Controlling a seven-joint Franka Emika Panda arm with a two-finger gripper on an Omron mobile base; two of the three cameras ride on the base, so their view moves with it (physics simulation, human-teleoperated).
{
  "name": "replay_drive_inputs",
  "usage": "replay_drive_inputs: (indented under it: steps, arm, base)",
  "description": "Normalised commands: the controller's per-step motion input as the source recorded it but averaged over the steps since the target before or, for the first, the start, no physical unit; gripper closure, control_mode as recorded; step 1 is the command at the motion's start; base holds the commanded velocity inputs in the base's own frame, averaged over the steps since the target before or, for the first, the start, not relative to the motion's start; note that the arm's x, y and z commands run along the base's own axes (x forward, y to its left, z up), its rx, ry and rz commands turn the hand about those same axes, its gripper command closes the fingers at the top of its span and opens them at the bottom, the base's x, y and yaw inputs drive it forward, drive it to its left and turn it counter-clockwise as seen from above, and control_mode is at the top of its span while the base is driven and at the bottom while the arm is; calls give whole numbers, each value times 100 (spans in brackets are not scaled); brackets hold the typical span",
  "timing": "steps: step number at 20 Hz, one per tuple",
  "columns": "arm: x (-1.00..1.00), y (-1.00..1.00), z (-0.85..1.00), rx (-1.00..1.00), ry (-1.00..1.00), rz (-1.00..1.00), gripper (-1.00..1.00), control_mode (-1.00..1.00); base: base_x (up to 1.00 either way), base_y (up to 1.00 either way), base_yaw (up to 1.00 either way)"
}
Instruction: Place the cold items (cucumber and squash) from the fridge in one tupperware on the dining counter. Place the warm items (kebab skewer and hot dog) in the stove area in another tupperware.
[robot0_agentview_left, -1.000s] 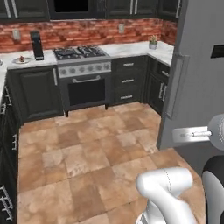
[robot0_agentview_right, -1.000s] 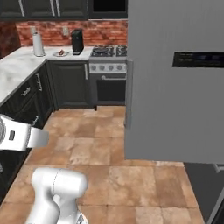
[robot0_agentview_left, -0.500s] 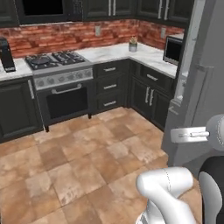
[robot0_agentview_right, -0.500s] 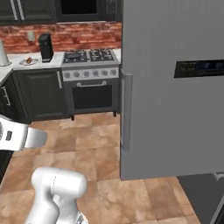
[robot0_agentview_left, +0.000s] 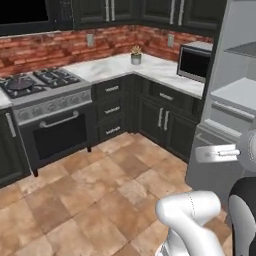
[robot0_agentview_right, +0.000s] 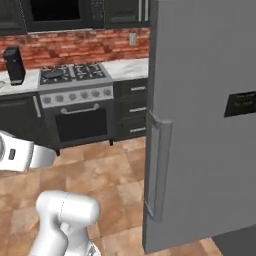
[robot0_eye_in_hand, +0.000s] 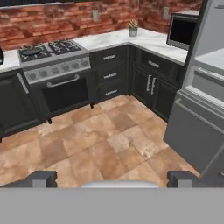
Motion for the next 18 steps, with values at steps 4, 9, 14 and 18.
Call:
replay_drive_inputs:
  steps: [4, 9, 14, 18]
  arm:
    - [0, 0, 0, 0, 0, 0, -100, 100]
    - [0, 0, 0, 0, 0, 0, -100, 100]
    - [0, 0, 0, 0, 0, 0, -100, 100]
    - [0, 0, 0, 0, 0, 0, -100, 100]
  base:
    - [63, 50, -61]
    - [63, 60, -66]
    - [55, 53, -68]
    - [52, 34, -65]
